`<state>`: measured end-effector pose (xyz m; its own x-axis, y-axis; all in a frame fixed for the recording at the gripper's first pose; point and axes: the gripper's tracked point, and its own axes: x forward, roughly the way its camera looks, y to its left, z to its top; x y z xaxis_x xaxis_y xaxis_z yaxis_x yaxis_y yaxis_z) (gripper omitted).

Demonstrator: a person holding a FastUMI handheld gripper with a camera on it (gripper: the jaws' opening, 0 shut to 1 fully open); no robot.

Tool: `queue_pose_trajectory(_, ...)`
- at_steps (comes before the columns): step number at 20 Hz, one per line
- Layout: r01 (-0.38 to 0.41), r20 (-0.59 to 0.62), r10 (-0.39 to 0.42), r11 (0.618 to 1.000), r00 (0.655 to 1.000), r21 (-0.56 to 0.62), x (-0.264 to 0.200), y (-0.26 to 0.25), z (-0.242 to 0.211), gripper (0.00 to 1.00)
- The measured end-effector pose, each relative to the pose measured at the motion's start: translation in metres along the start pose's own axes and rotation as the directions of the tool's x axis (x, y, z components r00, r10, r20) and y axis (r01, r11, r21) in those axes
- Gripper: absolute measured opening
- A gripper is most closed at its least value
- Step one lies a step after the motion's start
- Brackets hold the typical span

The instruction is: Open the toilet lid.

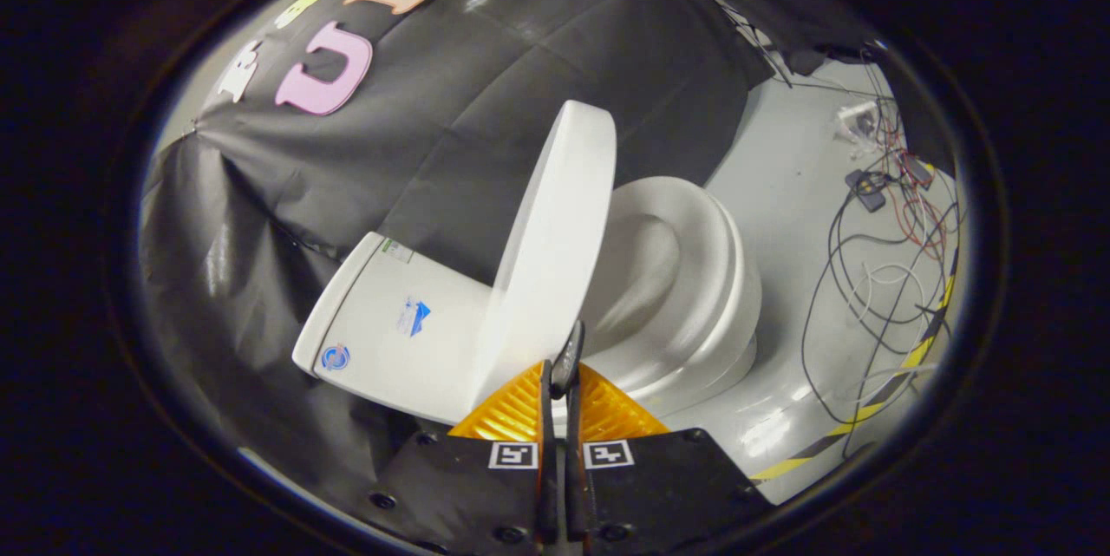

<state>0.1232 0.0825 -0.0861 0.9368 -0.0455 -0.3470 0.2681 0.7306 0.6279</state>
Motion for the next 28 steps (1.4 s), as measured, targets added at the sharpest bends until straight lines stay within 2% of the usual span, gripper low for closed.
queue_pose_trajectory(7,-0.006,0.018,0.007,0.999,1.000,-0.038,-0.014,0.045,0.015,0.05)
queue_pose_trajectory(13,0.031,0.031,-0.028,0.996,0.999,-0.085,-0.018,0.058,0.020,0.05)
queue_pose_trajectory(19,0.096,0.040,-0.091,0.986,0.995,-0.137,-0.018,0.086,0.021,0.05)
queue_pose_trajectory(24,0.166,0.048,-0.159,0.957,0.986,-0.240,-0.018,0.106,0.021,0.05)
queue_pose_trajectory(28,0.219,0.061,-0.211,0.936,0.976,-0.274,-0.018,0.122,0.023,0.05)
